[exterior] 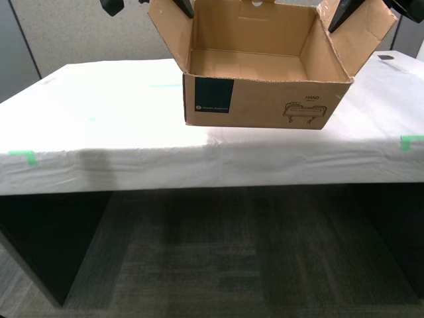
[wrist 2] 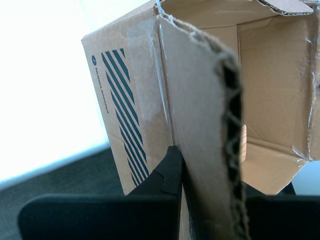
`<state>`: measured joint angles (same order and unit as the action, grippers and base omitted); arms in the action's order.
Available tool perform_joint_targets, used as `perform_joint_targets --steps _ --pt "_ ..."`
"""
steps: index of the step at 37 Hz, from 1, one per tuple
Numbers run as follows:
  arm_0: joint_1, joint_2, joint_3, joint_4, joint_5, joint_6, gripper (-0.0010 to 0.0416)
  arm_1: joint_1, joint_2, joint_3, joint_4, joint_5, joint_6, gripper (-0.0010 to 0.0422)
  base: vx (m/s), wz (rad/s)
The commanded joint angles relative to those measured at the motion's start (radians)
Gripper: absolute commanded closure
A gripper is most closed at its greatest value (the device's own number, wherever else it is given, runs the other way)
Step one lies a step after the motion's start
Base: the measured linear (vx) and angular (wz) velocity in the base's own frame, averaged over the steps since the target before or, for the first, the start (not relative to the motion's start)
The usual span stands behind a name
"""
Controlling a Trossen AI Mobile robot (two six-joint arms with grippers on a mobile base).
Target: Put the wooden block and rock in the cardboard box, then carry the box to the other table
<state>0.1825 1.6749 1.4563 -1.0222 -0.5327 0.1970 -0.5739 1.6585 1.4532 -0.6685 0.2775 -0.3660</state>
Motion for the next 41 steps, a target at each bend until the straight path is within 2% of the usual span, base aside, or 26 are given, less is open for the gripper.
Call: perform_joint_targets --steps 1,13,22,28,34,41 --pt "0.002 -0.002 0.002 0.001 -0.015 0.006 0.0406 -0.001 0.000 0.003 0.013 0.019 0.011 0.0413 0.160 -0.016" --pt "0.006 -0.002 0.002 -0.004 -0.016 0.006 0.0406 0.000 -0.001 0.002 0.000 0.020 0.014 0.0413 0.156 -0.012" --pt "0.035 -0.003 0.002 -0.041 -0.016 0.001 0.0406 0.001 -0.047 -0.007 -0.037 0.019 0.012 0.0413 0.154 -0.016" --pt "0.062 -0.003 0.002 -0.043 -0.016 -0.001 0.0406 0.000 -0.089 -0.111 -0.026 0.018 0.007 0.0413 0.156 -0.008" --pt "0.080 -0.003 0.002 -0.050 -0.016 -0.014 0.0406 0.002 -0.184 -0.275 0.051 0.018 -0.027 0.0413 0.155 -0.003" --pt "0.082 -0.003 0.002 -0.053 -0.016 -0.016 0.0406 0.017 -0.259 -0.374 0.079 0.018 -0.027 0.0413 0.163 -0.005"
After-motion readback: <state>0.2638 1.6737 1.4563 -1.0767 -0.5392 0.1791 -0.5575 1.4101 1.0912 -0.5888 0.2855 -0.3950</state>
